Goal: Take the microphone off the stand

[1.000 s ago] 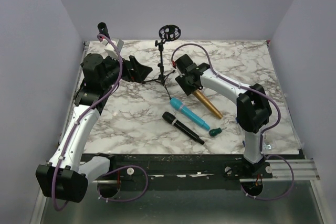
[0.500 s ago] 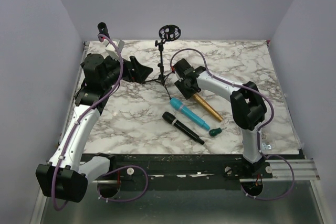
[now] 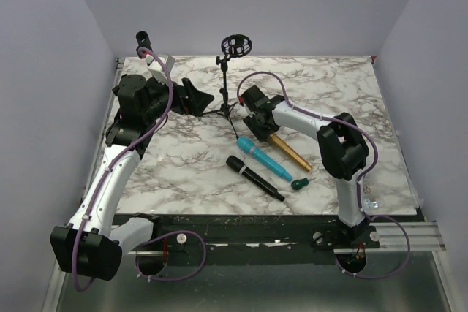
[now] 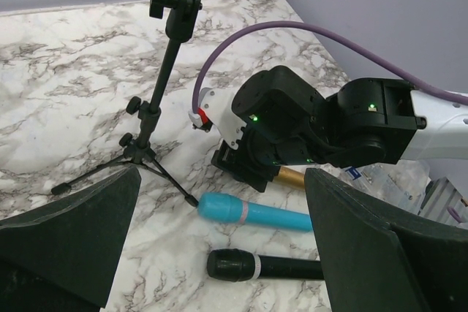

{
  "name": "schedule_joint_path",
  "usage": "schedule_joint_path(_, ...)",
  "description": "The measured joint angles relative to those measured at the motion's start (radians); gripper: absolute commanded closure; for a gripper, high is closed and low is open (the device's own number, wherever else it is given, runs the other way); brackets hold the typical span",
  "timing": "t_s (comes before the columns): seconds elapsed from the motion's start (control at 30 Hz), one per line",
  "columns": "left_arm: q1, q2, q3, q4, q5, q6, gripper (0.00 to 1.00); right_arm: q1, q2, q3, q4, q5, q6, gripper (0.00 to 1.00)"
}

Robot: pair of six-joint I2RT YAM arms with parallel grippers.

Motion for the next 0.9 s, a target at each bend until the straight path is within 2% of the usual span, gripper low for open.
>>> schedule_joint_path(0.43, 0.000, 0.001, -0.002, 0.000, 0.000, 0.000, 0.03, 0.007, -0.033, -0.031, 0.029, -0.002, 0.002, 0.21)
schedule_joint_path(0.63, -0.003, 0.001, -0.002, 0.000, 0.000, 0.001, 0.03, 0.006, -0.122, -0.042, 0.060, 0.001, 0.018, 0.16)
schedule_joint_path(0.77, -0.005, 0.001, -0.002, 0.000, 0.000, 0.001, 0.03, 0.007, -0.207, -0.042, 0.108, 0.002, 0.053, 0.01)
schedule_joint_path(0.9, -0.005, 0.001, -0.002, 0.000, 0.000, 0.000, 0.03, 0.018, -0.295, -0.061, 0.230, 0.011, 0.162, 0.00)
